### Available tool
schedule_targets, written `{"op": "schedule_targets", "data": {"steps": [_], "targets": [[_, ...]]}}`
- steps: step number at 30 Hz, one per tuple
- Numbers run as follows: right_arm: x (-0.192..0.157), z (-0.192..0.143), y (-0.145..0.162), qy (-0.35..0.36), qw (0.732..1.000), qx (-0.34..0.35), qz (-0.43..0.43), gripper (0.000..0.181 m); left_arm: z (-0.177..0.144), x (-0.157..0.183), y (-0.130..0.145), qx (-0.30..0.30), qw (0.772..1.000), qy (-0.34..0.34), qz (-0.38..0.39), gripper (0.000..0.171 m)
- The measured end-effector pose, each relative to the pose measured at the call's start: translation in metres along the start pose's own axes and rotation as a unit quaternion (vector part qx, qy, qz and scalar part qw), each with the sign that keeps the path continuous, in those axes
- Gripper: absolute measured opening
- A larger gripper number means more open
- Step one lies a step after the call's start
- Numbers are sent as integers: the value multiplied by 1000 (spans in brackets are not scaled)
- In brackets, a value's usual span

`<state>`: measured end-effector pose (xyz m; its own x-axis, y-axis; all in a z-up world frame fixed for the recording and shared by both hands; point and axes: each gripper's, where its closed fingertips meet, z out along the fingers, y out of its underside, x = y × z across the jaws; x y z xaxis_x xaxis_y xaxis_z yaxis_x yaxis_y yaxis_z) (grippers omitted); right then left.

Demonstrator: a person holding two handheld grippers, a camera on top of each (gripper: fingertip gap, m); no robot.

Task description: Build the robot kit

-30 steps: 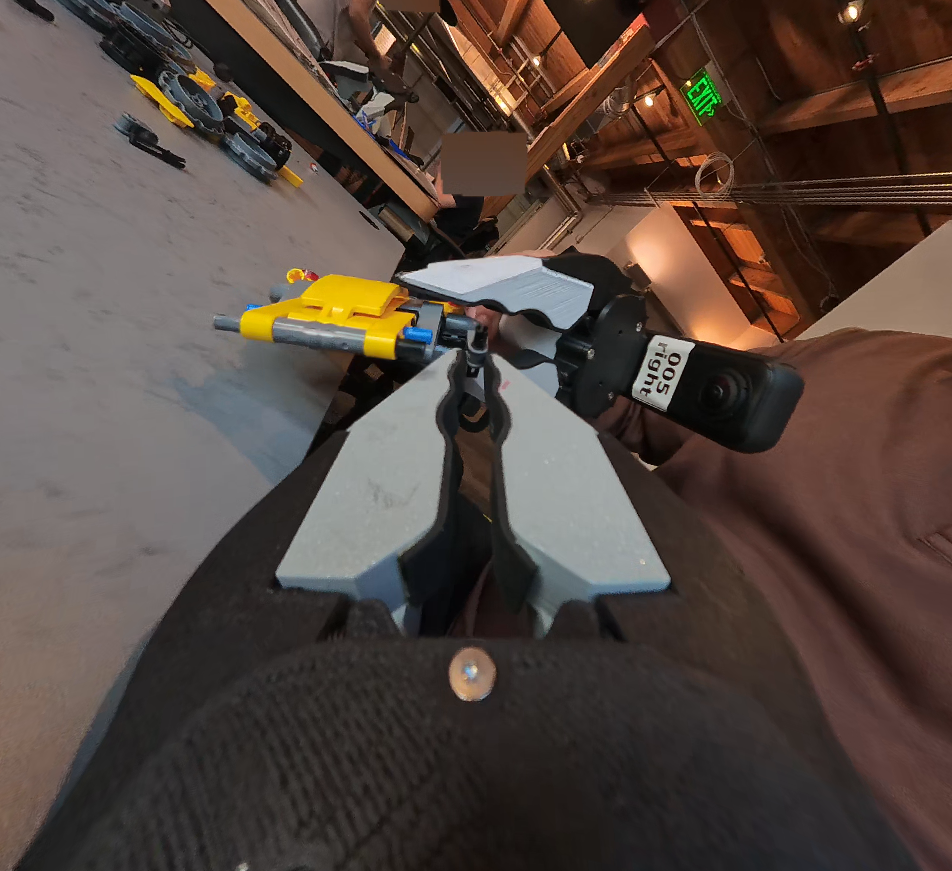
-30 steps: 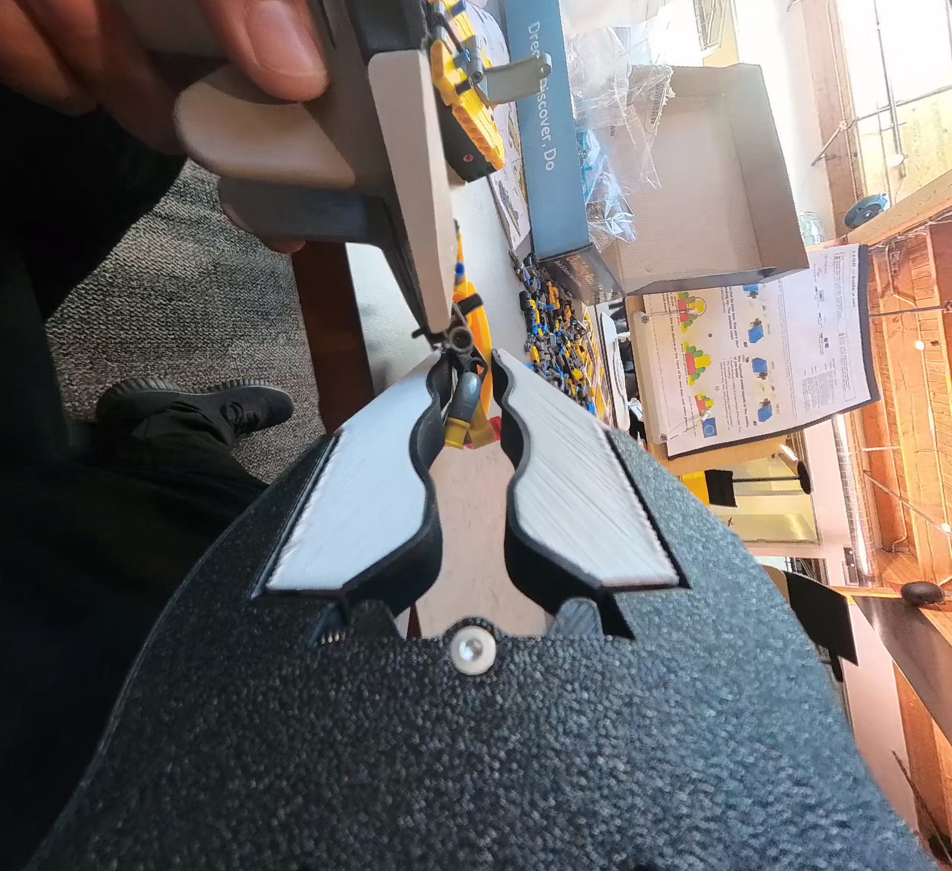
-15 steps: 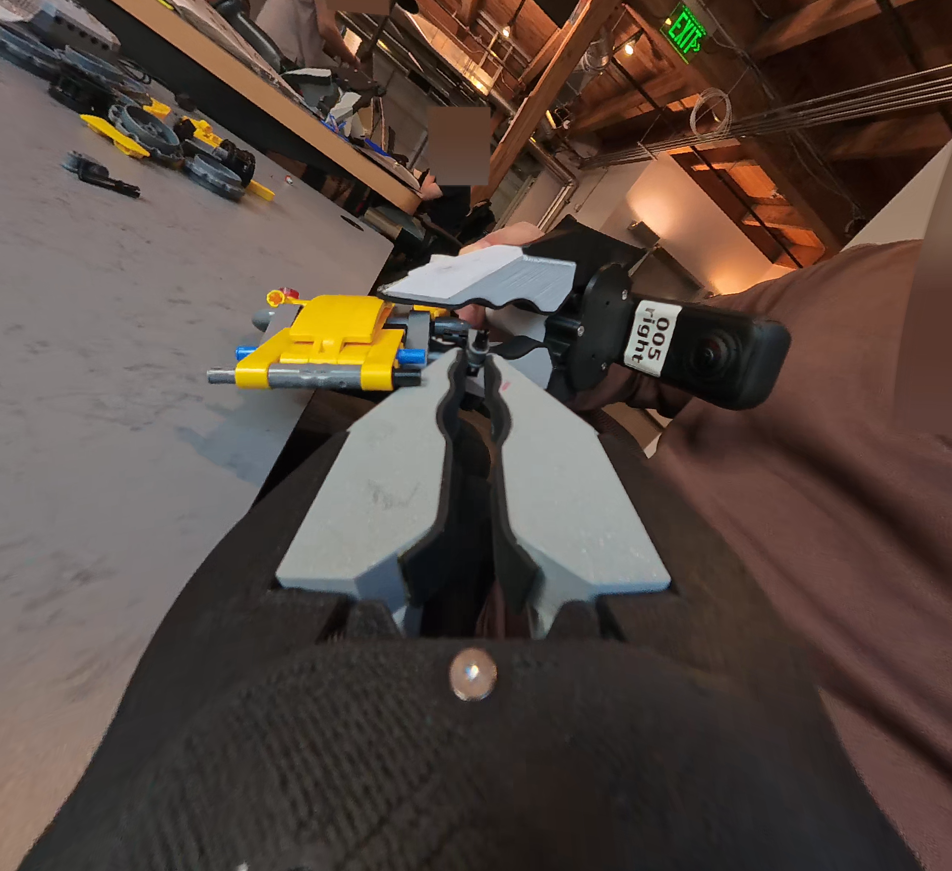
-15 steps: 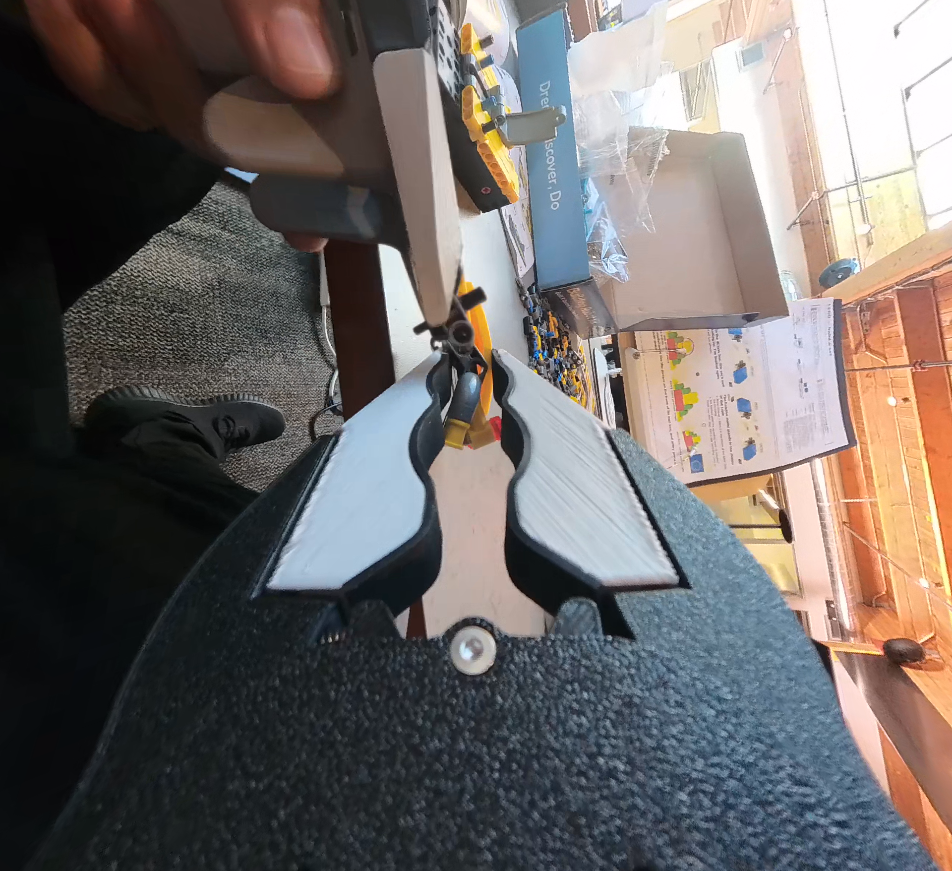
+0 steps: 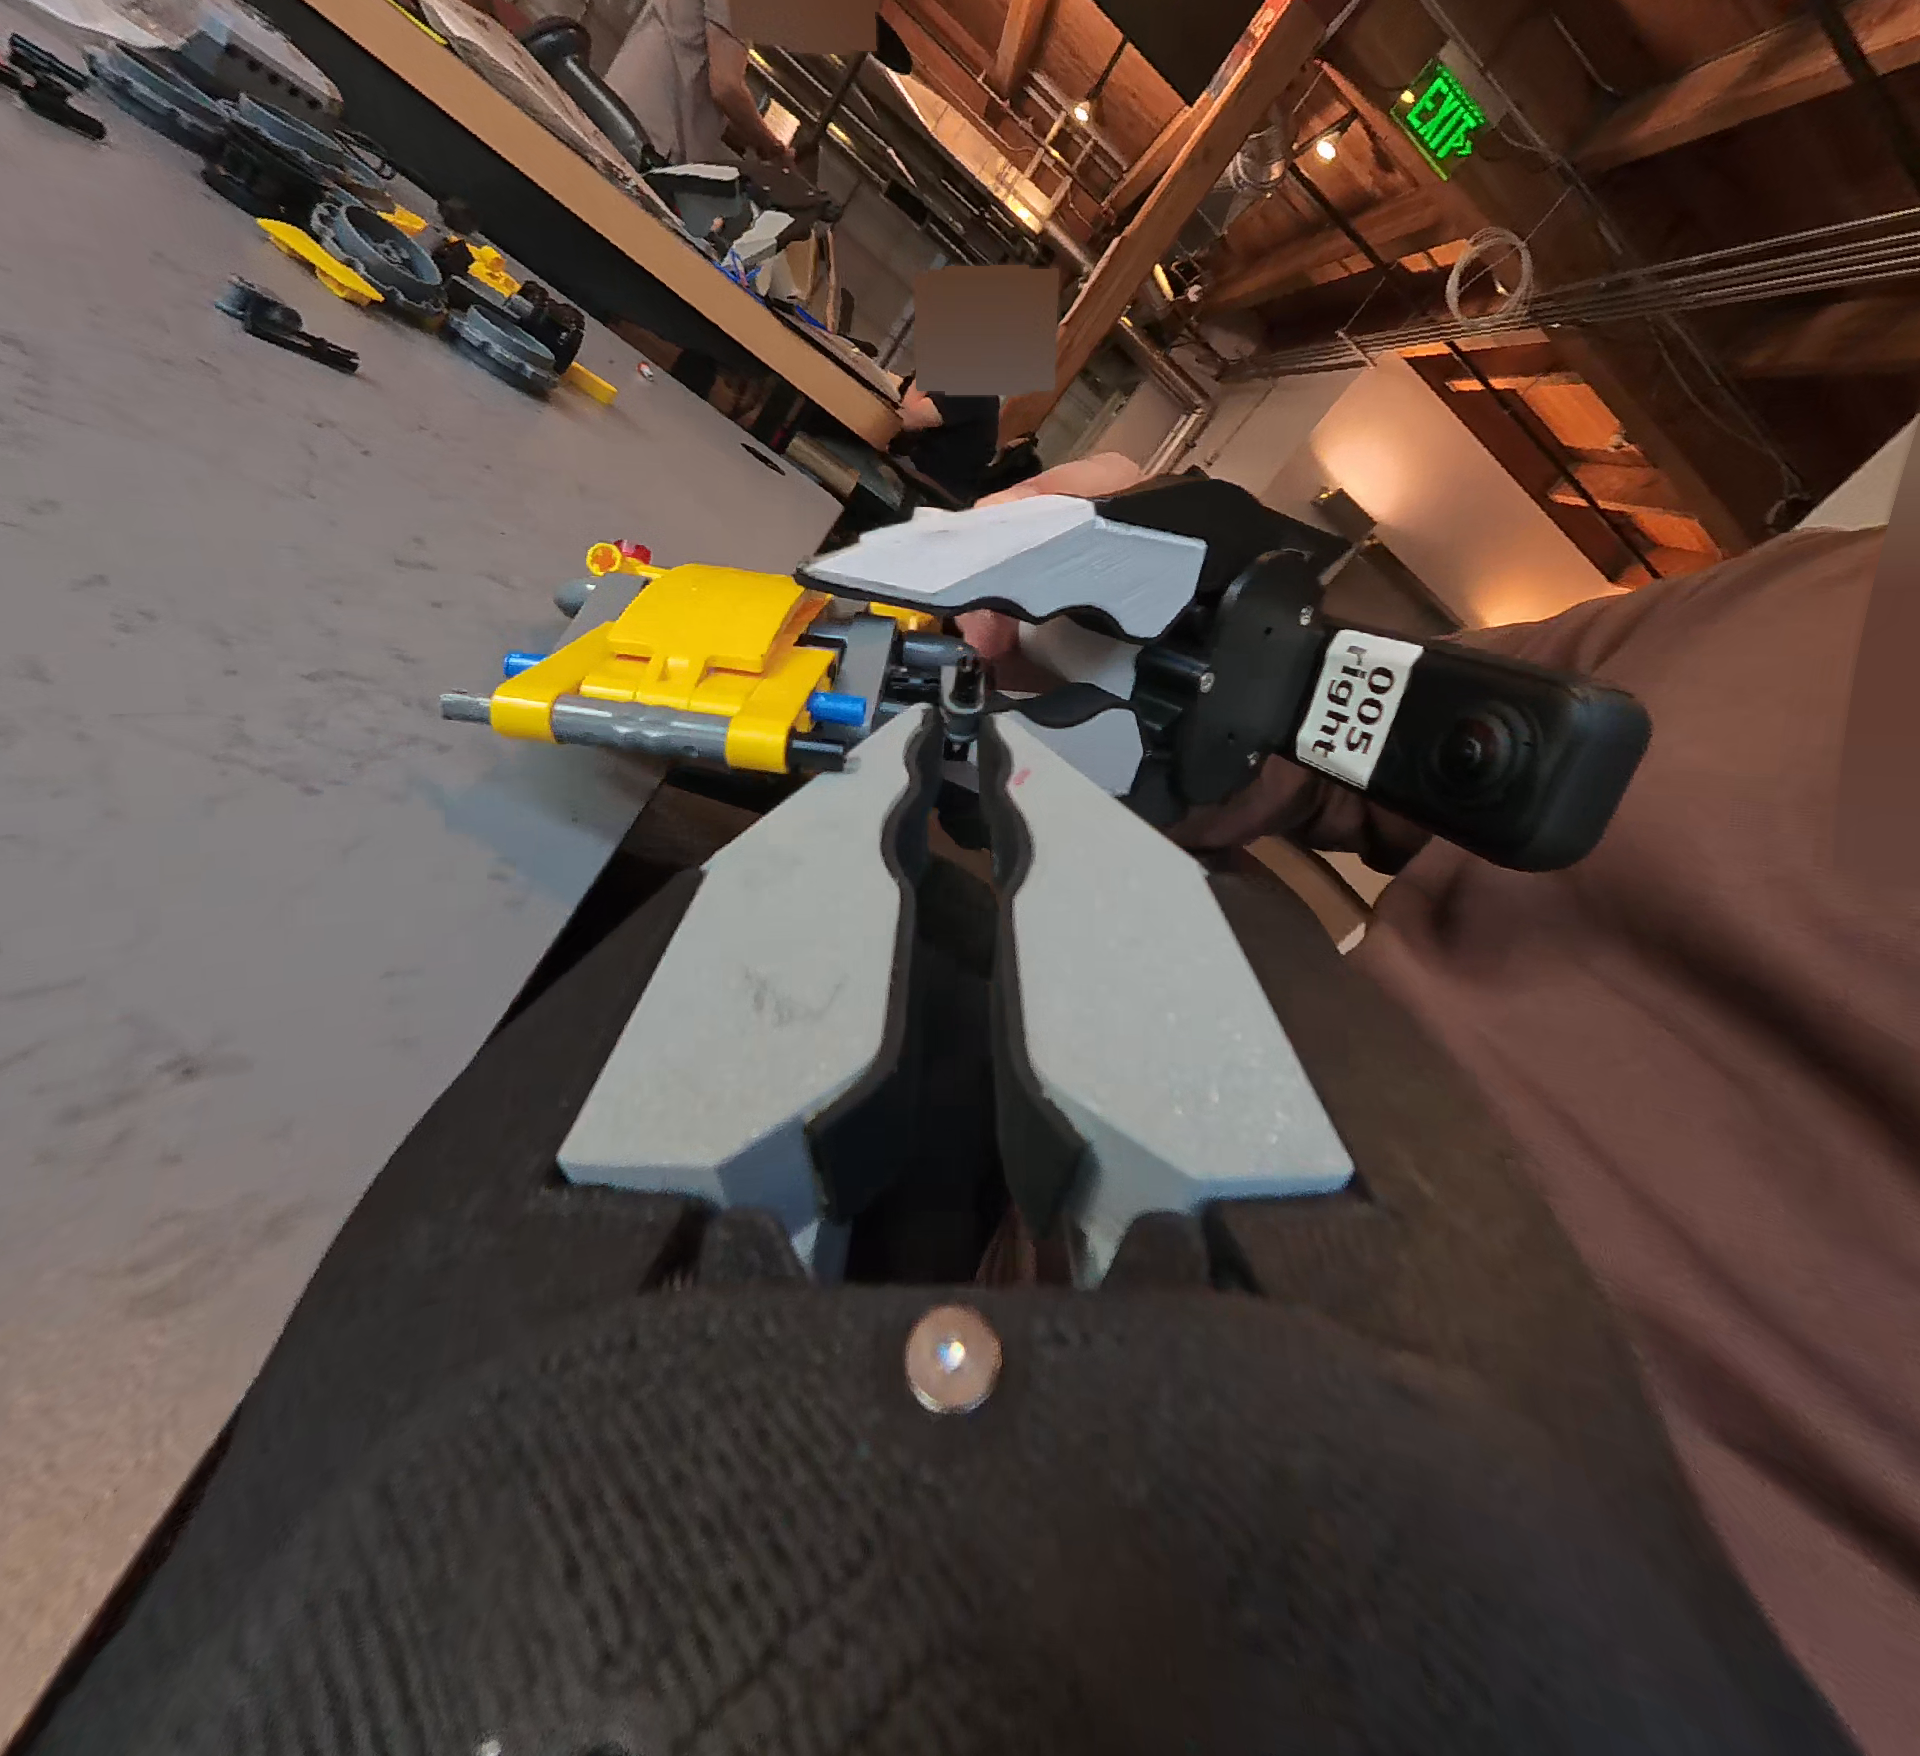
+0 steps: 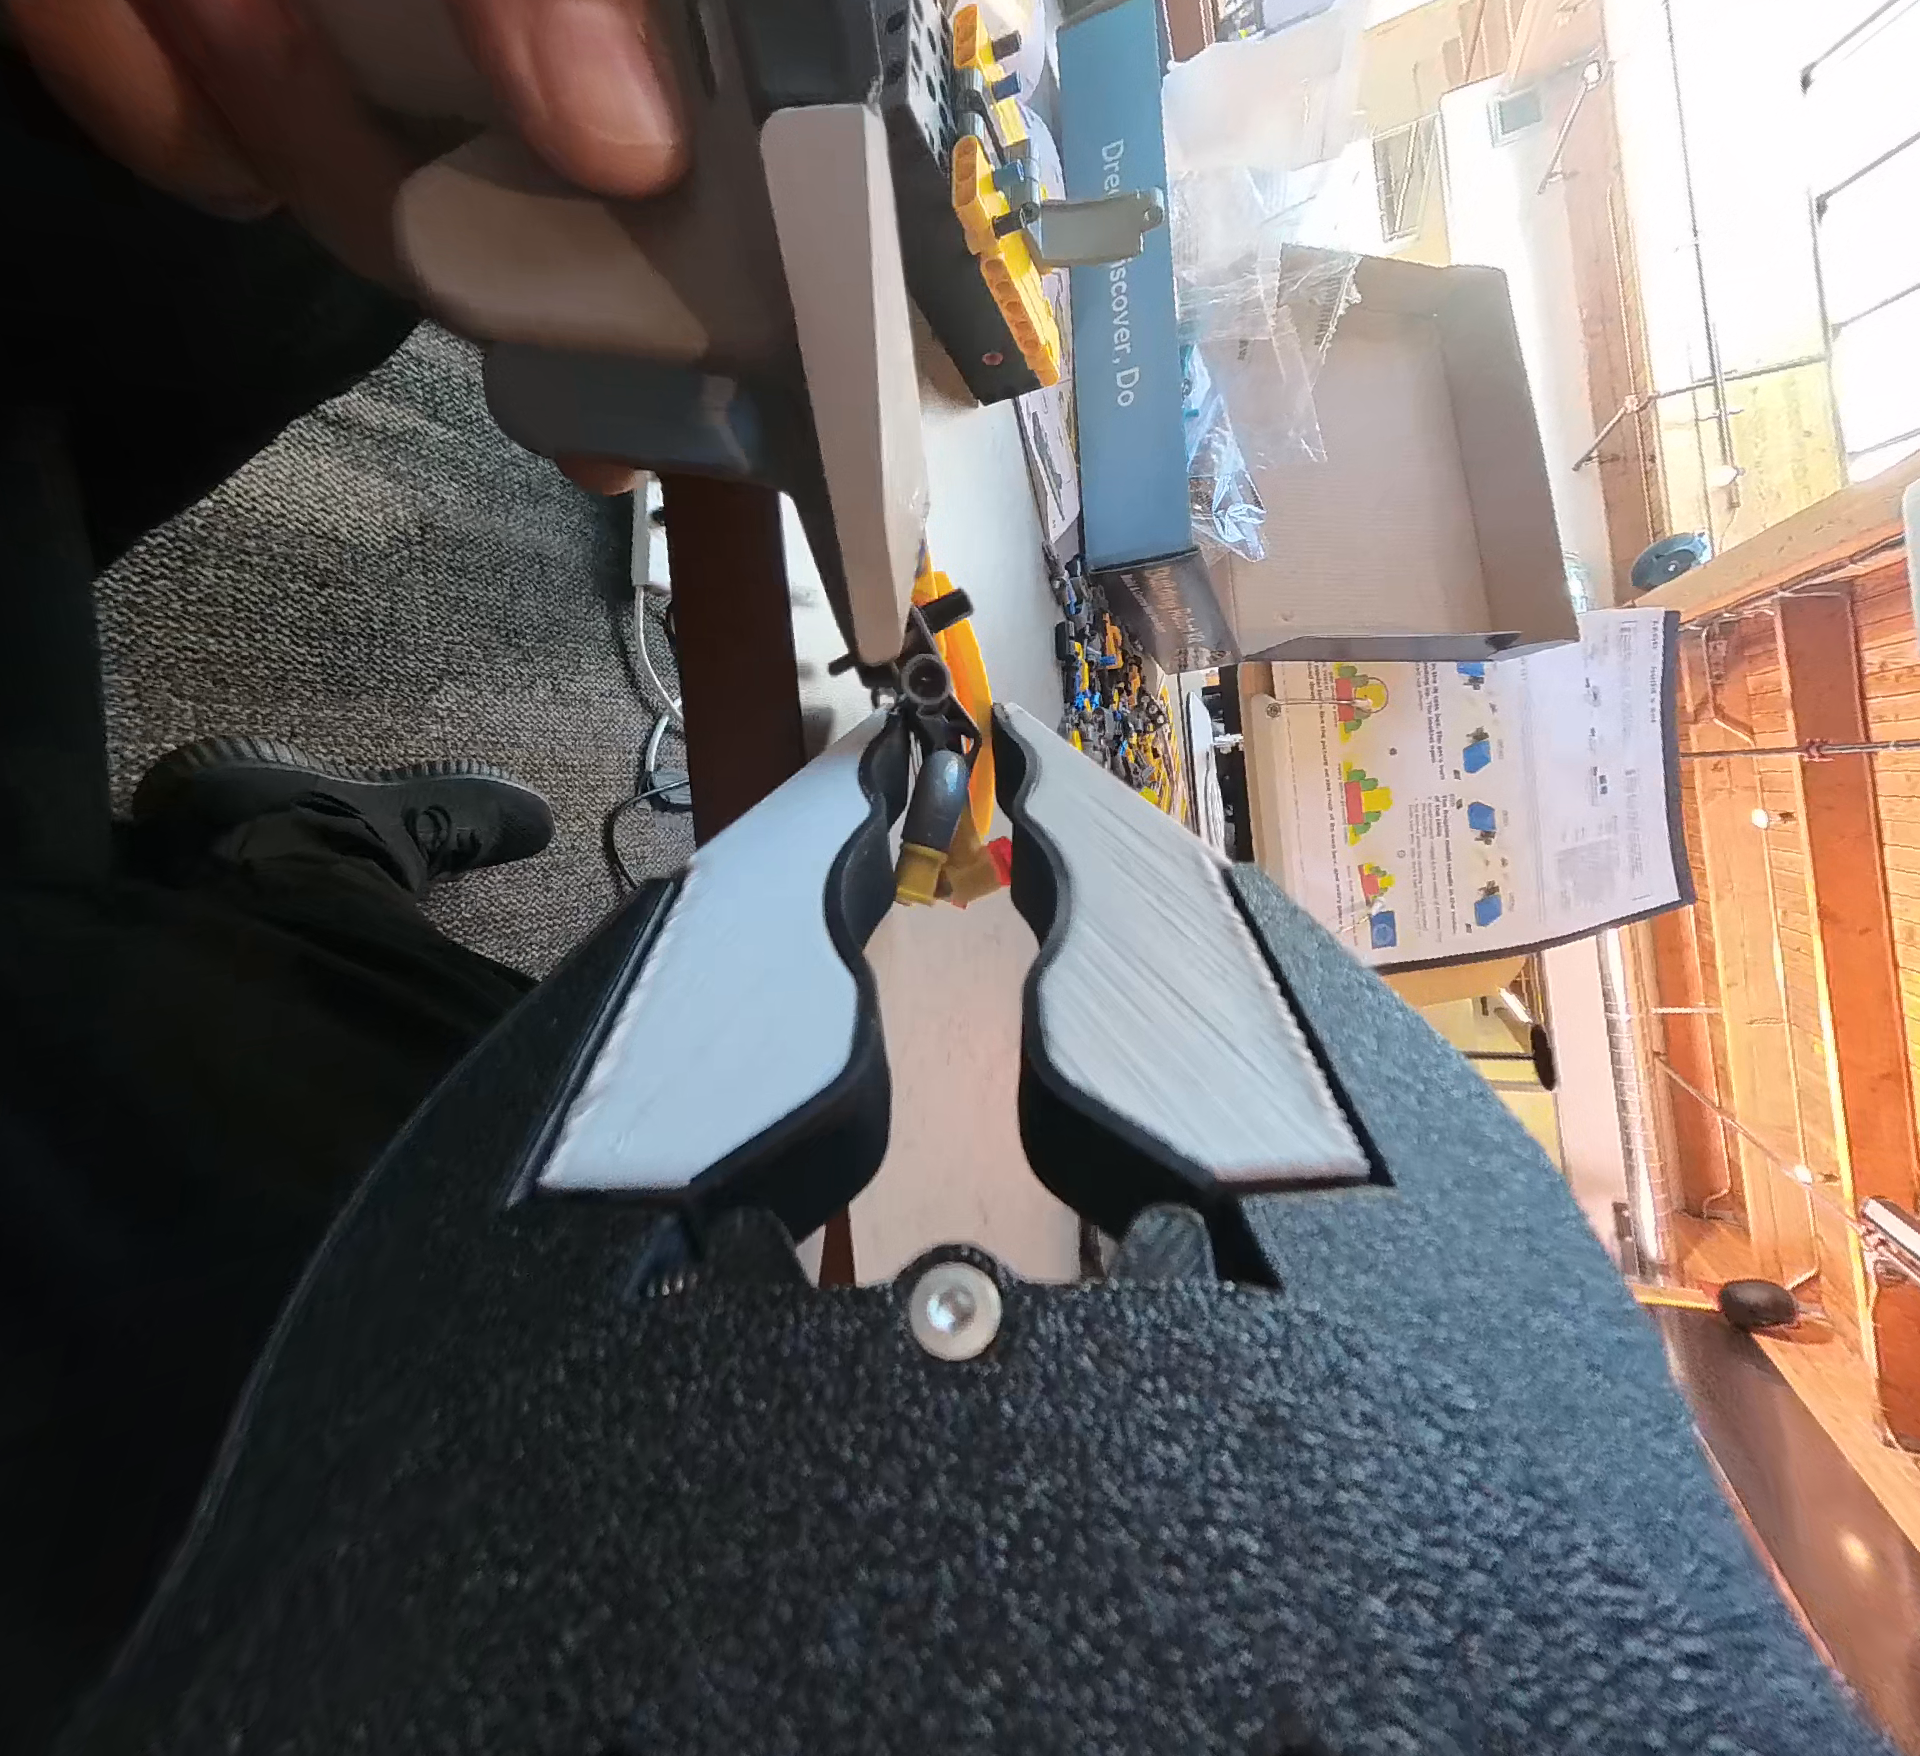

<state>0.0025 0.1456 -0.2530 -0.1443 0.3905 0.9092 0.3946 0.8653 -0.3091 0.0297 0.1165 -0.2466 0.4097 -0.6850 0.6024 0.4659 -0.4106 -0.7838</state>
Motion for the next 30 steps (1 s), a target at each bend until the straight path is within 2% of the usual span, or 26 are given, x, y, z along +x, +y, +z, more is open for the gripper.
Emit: {"op": "schedule_targets", "data": {"steps": [9, 30], "targets": [[-2, 1, 2, -4, 1000, -6, -2, 12, 1, -4, 2, 15, 999, -14, -25, 4], [0, 3, 1, 6, 1000, -8, -10, 12, 0, -5, 1, 9, 999, -38, -18, 4]]}}
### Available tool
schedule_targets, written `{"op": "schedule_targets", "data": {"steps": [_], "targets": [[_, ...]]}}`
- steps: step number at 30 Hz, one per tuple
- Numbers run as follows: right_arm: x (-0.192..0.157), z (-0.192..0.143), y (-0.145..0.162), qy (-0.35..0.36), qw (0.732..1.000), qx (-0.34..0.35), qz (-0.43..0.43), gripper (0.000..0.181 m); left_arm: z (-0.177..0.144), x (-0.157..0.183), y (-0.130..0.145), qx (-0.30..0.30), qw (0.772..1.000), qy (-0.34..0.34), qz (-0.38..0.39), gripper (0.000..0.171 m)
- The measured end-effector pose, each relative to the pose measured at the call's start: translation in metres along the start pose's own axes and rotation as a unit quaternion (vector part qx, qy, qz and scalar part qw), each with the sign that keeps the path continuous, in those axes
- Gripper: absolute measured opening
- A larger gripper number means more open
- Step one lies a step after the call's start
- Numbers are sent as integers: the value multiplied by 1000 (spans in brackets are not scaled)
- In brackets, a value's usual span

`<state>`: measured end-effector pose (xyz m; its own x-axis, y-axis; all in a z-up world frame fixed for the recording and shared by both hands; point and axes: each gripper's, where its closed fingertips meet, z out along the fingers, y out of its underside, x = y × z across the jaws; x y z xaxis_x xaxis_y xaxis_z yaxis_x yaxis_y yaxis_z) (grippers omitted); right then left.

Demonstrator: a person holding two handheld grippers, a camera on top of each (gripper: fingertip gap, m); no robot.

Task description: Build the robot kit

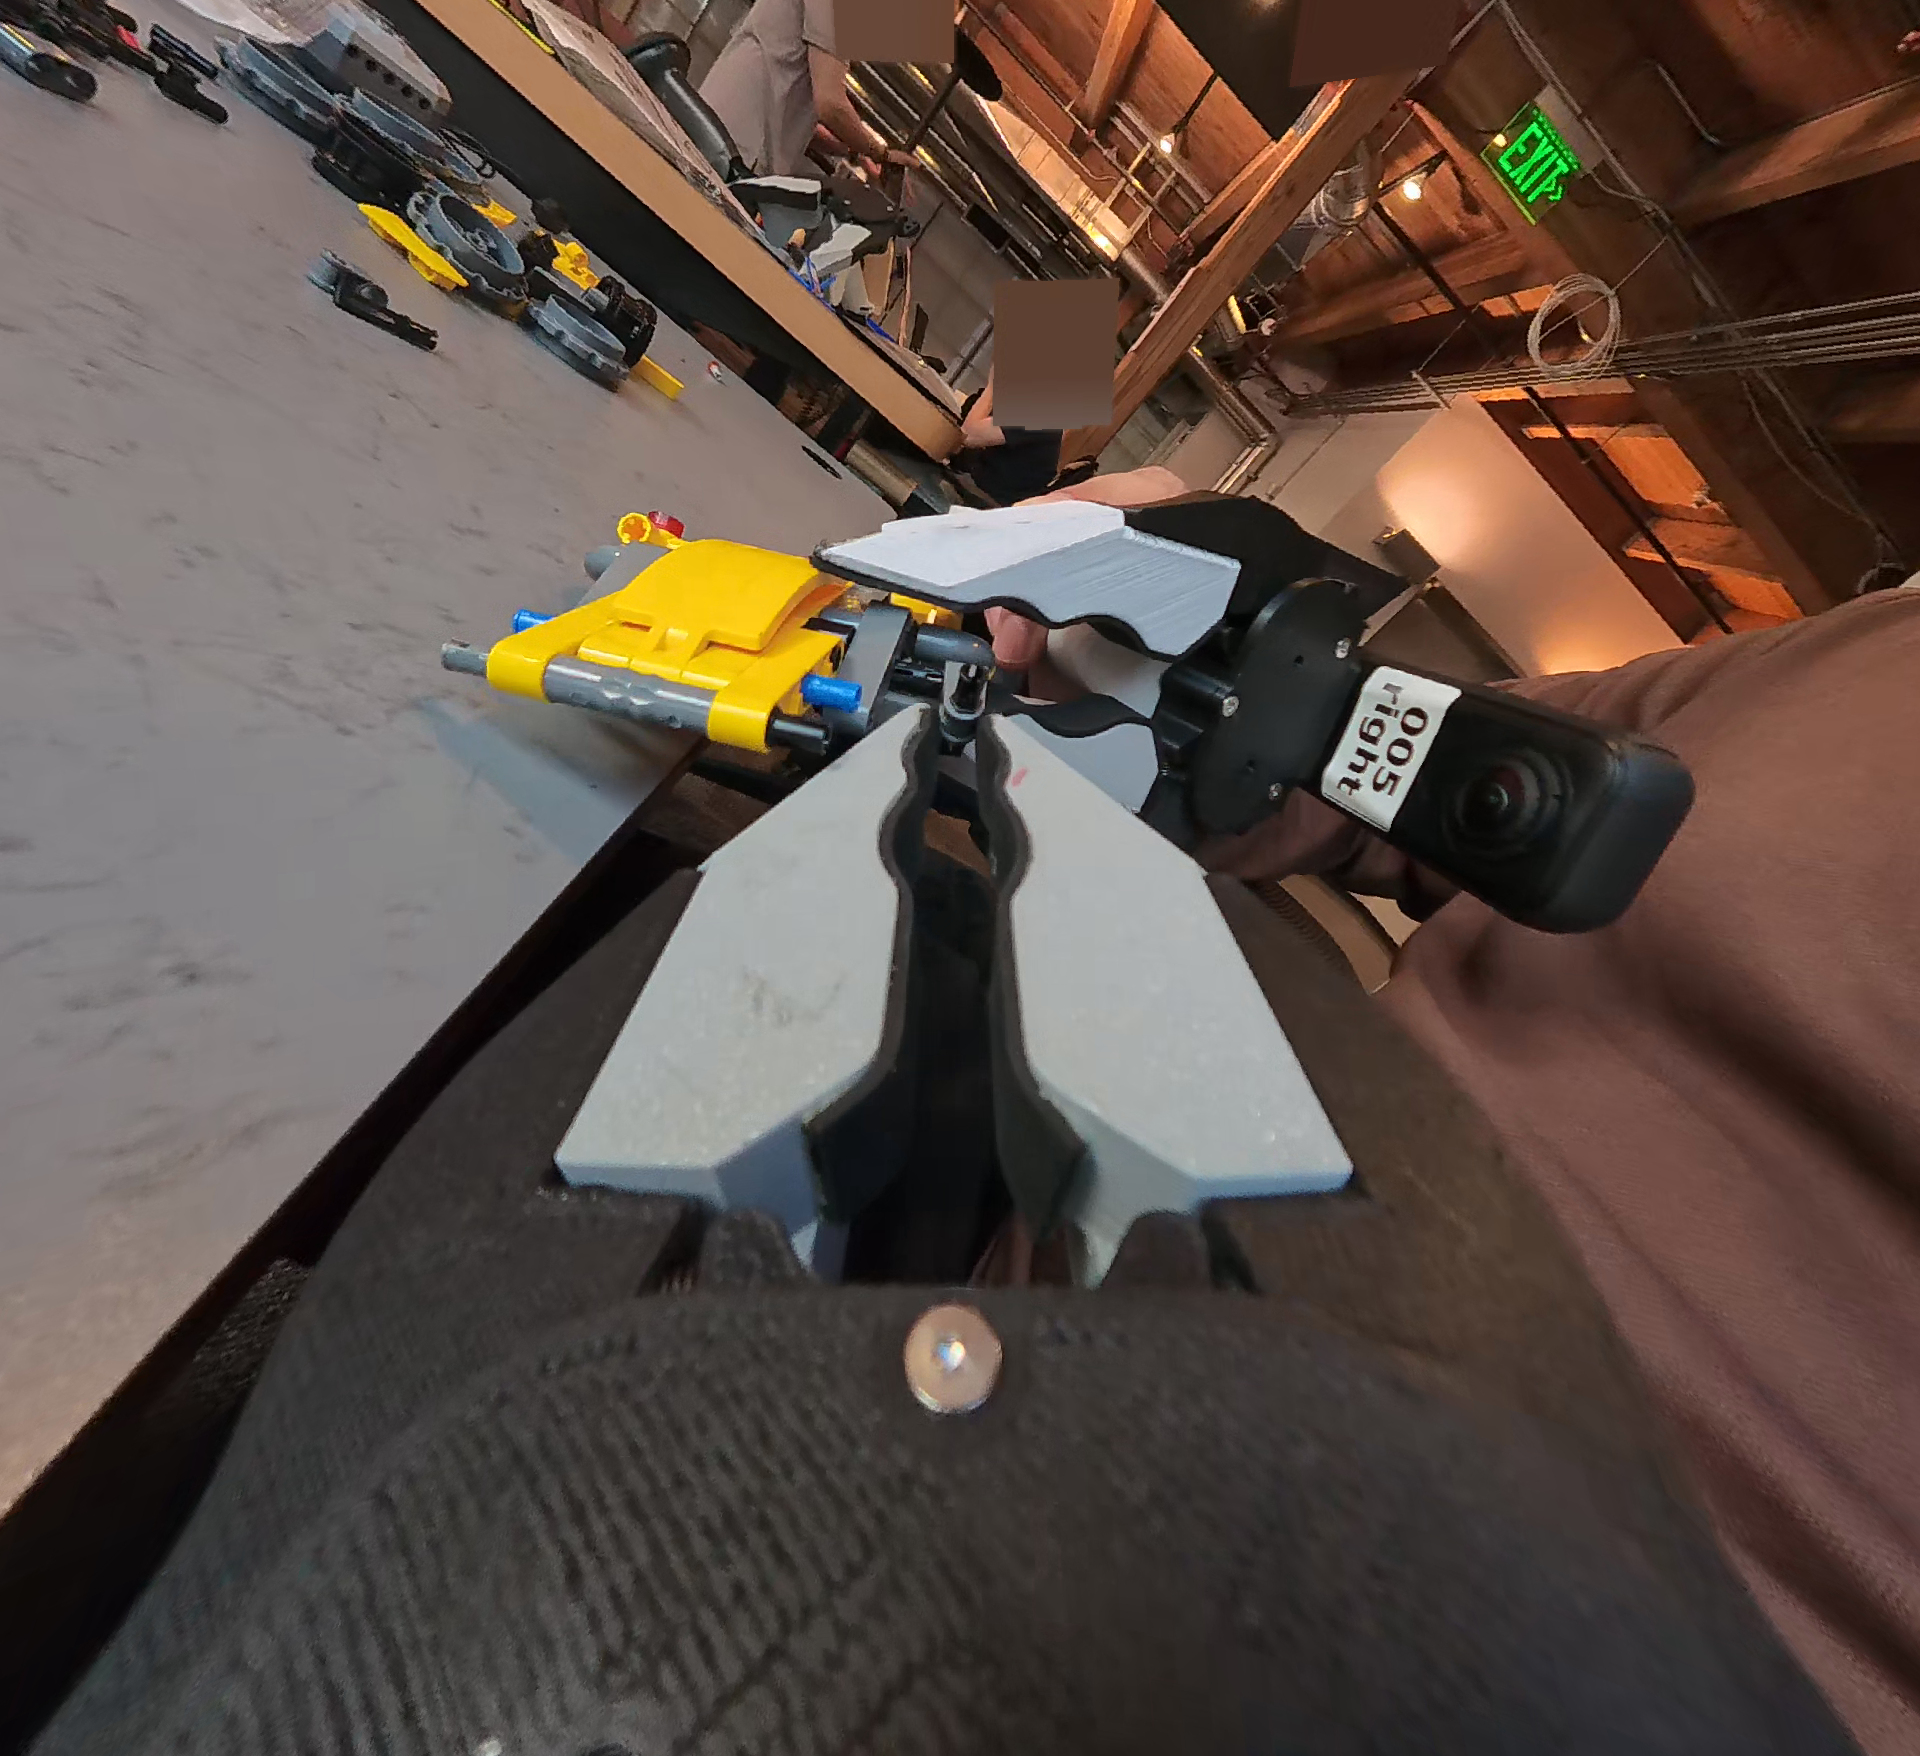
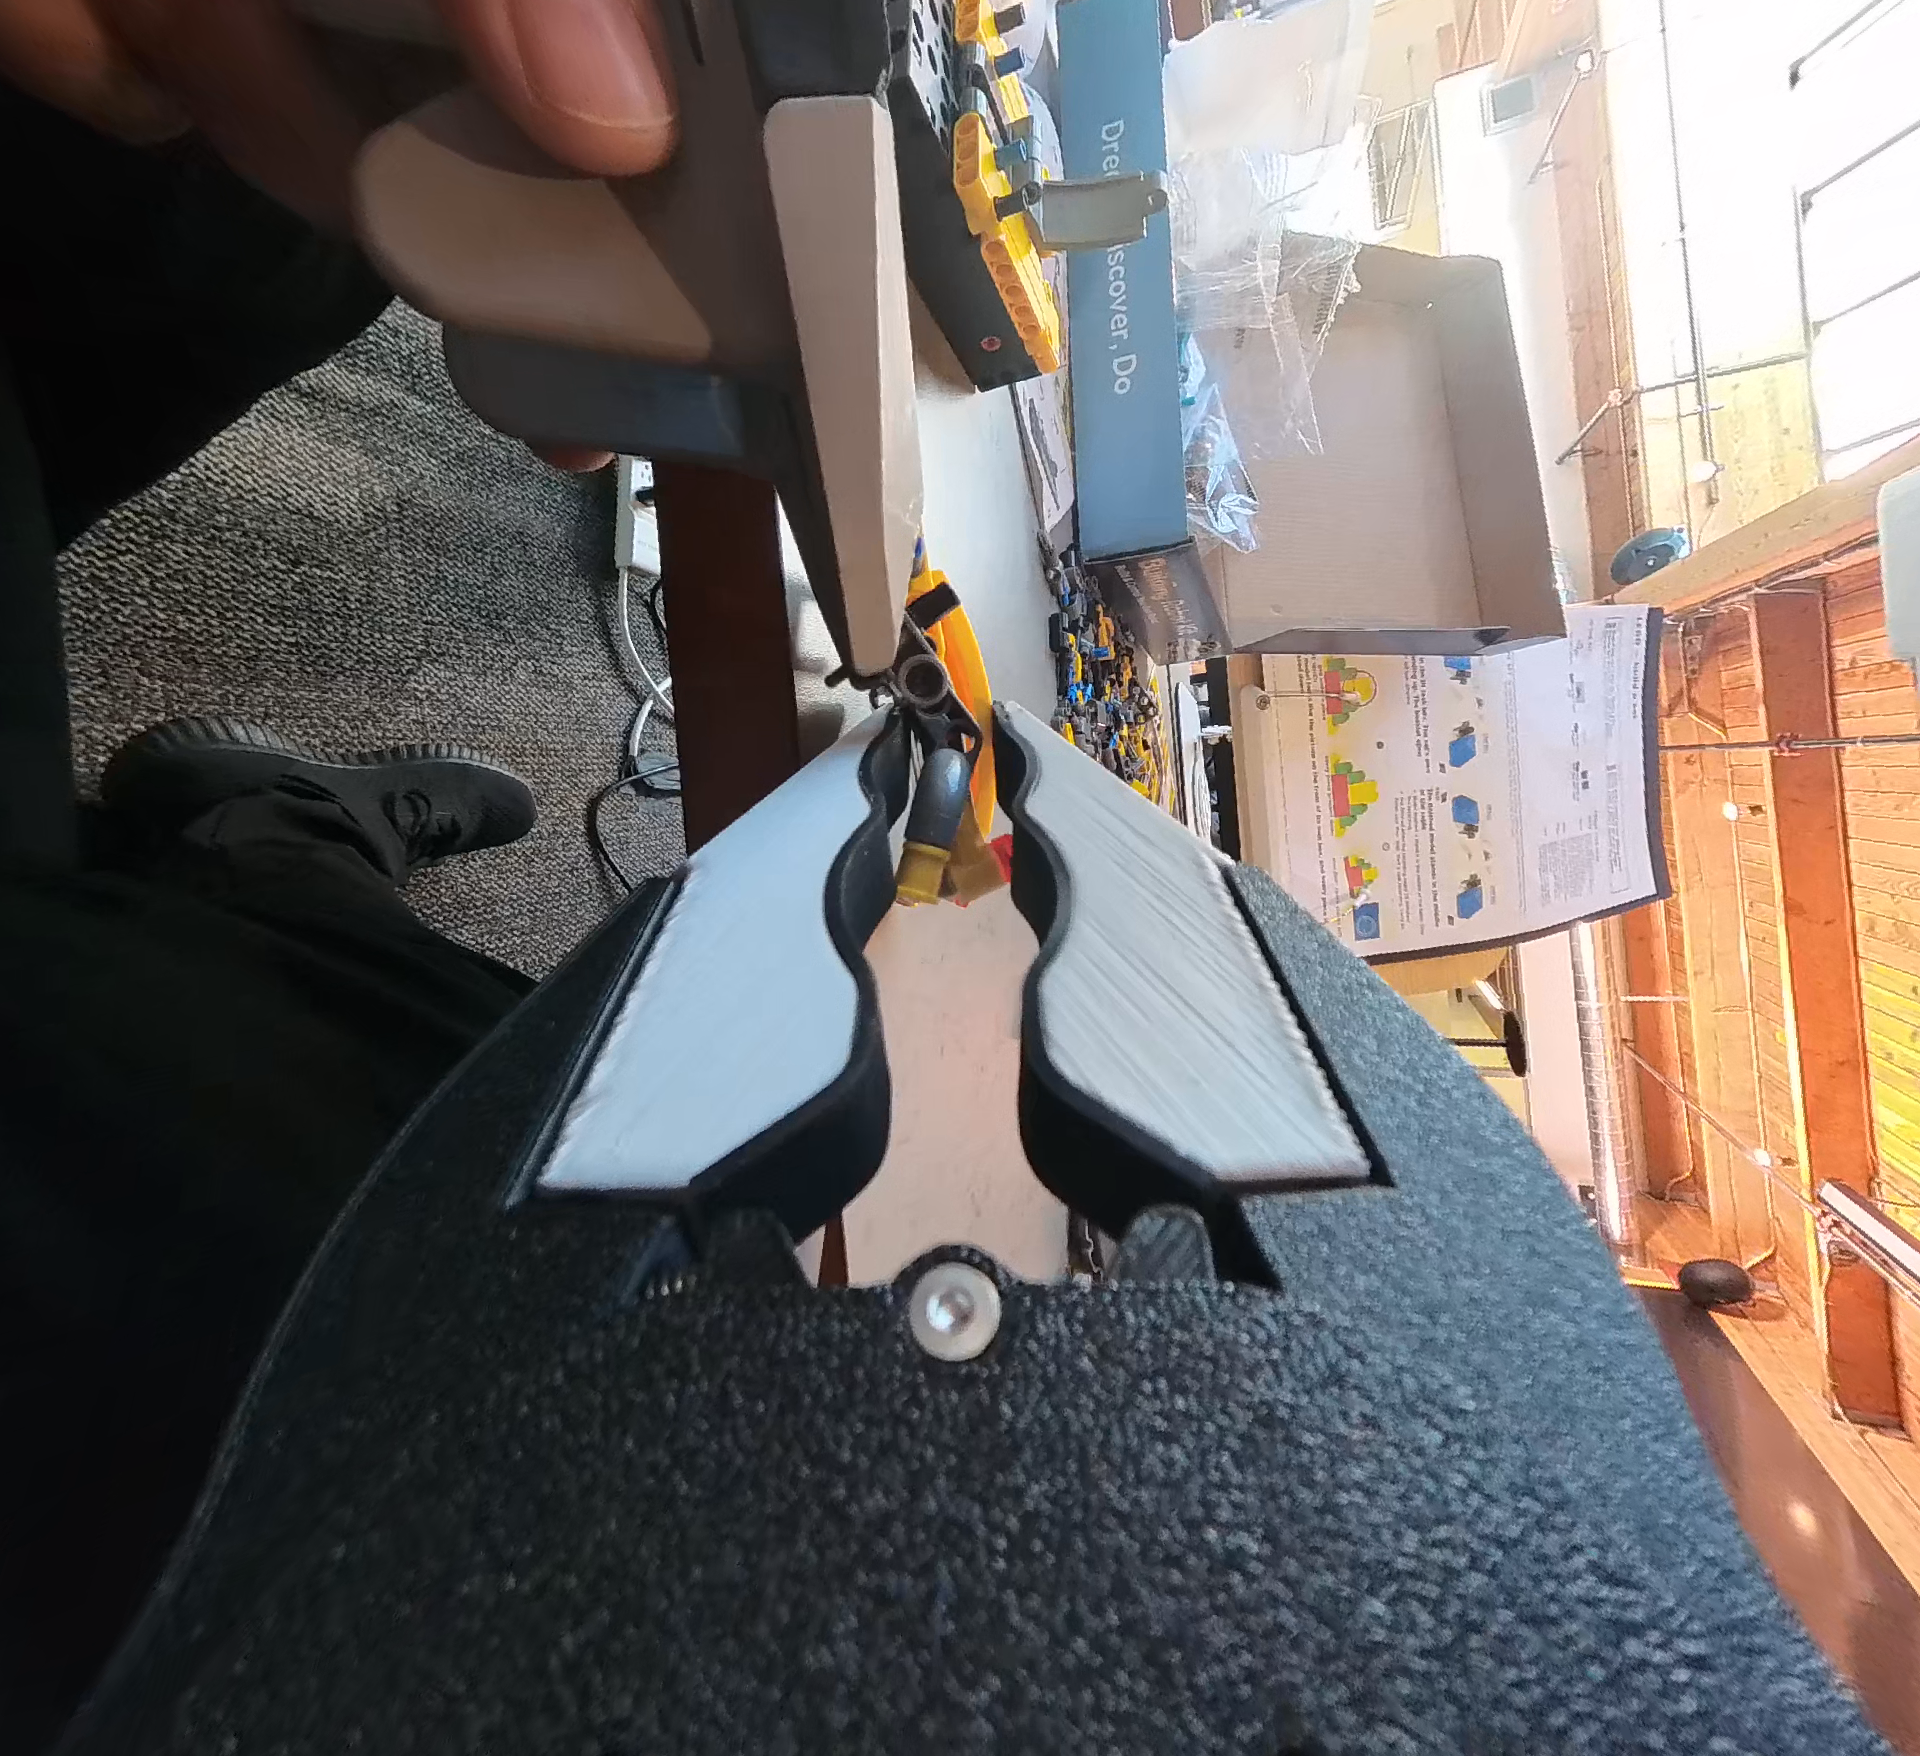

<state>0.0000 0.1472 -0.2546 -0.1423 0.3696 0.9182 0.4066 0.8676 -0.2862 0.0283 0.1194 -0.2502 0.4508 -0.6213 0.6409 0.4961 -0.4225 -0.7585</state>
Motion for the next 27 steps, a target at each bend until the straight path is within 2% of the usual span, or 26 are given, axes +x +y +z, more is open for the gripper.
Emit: {"op": "schedule_targets", "data": {"steps": [16, 18, 20, 21, 22, 25, 27], "targets": [[3, 1, 2, 9, 1000, -3, -6, 12, -1, 6, 1, -15, 1000, 4, 14, 4], [7, 1, 4, 13, 1000, -6, 0, 12, -8, 17, -7, -17, 1000, 7, 20, 4], [11, 0, 8, 17, 1000, -10, 9, 12, -27, 29, -30, -17, 998, -16, 65, 4], [12, 0, 9, 18, 1000, -11, 12, 12, -46, 25, -46, -29, 991, -61, 113, 4], [14, 0, 10, 20, 1000, -11, 15, 12, -73, 11, -64, -47, 976, -136, 163, 5], [21, 1, 10, 26, 999, -9, 24, 12, -184, -39, -119, -100, 891, -375, 236, 4], [26, 2, 10, 32, 999, -7, 28, 11, -231, -60, -137, -143, 842, -452, 258, 4]]}}
